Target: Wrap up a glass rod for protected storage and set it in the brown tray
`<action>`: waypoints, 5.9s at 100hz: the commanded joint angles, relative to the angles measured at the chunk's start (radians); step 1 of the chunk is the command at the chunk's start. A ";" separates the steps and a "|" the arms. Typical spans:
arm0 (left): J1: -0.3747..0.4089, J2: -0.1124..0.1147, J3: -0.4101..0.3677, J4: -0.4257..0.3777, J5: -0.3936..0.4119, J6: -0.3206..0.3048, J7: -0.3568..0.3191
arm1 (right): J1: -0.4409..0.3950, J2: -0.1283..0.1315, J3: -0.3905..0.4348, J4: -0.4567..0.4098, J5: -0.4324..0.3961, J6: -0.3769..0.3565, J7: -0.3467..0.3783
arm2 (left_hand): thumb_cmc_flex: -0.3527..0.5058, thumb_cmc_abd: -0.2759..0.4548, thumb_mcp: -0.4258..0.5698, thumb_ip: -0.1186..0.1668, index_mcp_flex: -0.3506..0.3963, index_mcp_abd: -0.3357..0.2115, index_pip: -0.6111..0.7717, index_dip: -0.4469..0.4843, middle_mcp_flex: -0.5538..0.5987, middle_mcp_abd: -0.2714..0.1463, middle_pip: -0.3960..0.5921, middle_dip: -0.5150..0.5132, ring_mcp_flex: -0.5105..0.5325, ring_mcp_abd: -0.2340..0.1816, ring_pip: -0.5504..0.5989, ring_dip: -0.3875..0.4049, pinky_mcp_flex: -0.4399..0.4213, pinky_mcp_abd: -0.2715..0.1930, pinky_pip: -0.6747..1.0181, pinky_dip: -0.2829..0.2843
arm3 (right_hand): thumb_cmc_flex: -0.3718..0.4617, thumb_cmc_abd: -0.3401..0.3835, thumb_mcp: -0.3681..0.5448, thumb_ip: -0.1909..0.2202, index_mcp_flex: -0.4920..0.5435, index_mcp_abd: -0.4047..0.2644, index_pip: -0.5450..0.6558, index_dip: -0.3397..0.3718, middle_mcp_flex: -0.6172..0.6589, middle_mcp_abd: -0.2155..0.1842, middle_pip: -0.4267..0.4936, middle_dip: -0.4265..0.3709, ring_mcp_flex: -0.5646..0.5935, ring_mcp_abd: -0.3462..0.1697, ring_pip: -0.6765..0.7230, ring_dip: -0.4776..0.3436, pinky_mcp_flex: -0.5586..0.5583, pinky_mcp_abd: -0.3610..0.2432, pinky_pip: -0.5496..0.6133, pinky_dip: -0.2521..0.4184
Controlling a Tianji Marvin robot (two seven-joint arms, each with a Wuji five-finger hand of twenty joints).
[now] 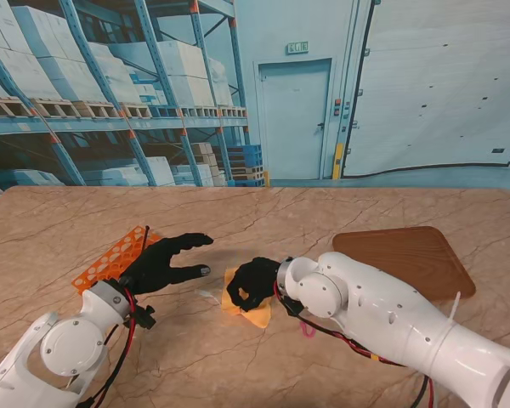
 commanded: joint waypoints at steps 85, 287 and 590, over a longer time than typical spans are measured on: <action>0.014 -0.003 -0.006 -0.009 0.006 -0.010 0.005 | -0.271 0.022 0.348 -0.224 -0.071 0.027 -0.099 | -0.011 0.014 -0.028 0.014 0.014 -0.022 0.013 0.007 0.018 0.003 0.007 0.008 0.023 0.012 0.008 0.012 -0.004 0.008 0.016 -0.009 | -0.225 0.049 -0.074 0.088 -0.293 0.157 -0.344 0.044 -0.123 -0.011 -0.206 -0.157 -0.044 -0.008 -0.347 -0.183 -0.003 0.060 -0.218 -0.007; 0.018 -0.009 -0.260 0.105 0.298 -0.300 0.199 | -0.738 -0.003 0.790 -0.477 0.082 -0.176 -0.295 | 0.002 -0.064 0.181 0.006 0.055 0.059 0.036 -0.004 0.039 0.005 0.058 0.041 0.121 0.001 0.309 0.259 0.163 -0.032 0.597 0.331 | -0.264 -0.034 -0.295 0.074 -0.428 0.134 -0.396 0.029 -0.105 -0.078 -0.390 -0.204 0.035 -0.038 -0.619 -0.246 0.097 0.028 -0.503 0.082; -0.259 0.017 0.041 0.525 0.597 0.039 0.445 | -0.758 -0.002 0.760 -0.515 0.000 -0.075 -0.314 | 0.277 -0.159 0.391 -0.080 0.201 -0.084 0.393 0.043 0.310 -0.136 0.517 0.722 0.097 -0.049 0.329 0.219 0.059 -0.045 0.508 0.278 | -0.258 0.014 -0.302 0.078 -0.377 0.132 -0.393 0.043 -0.062 -0.077 -0.395 -0.195 0.063 -0.034 -0.608 -0.230 0.107 0.045 -0.503 0.111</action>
